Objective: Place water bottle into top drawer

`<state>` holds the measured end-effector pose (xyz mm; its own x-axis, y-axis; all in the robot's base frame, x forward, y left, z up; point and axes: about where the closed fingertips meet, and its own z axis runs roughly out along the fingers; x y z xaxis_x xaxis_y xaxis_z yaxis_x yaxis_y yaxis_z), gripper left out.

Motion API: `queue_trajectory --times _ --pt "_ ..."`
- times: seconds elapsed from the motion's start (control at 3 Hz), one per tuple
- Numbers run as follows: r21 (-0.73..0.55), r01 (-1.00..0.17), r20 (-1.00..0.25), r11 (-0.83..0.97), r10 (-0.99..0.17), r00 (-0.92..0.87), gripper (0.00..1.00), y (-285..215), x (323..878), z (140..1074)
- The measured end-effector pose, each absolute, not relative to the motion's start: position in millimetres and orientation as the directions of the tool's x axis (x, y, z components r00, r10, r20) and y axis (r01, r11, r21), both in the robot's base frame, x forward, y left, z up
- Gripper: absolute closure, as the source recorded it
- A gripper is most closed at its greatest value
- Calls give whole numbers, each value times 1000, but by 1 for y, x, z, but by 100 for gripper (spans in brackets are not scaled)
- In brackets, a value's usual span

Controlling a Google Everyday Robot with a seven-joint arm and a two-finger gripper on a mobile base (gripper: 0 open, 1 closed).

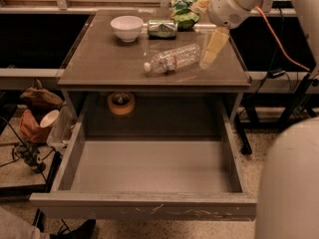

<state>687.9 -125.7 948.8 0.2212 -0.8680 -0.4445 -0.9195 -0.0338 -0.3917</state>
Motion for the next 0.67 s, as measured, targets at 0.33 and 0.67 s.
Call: queue_trajectory --times 0.33,0.67 --pt "-411 -909 -471 -70 -838 277 0 -97 735 931" --pt "-412 -908 -477 -73 -832 283 0 -93 739 926"
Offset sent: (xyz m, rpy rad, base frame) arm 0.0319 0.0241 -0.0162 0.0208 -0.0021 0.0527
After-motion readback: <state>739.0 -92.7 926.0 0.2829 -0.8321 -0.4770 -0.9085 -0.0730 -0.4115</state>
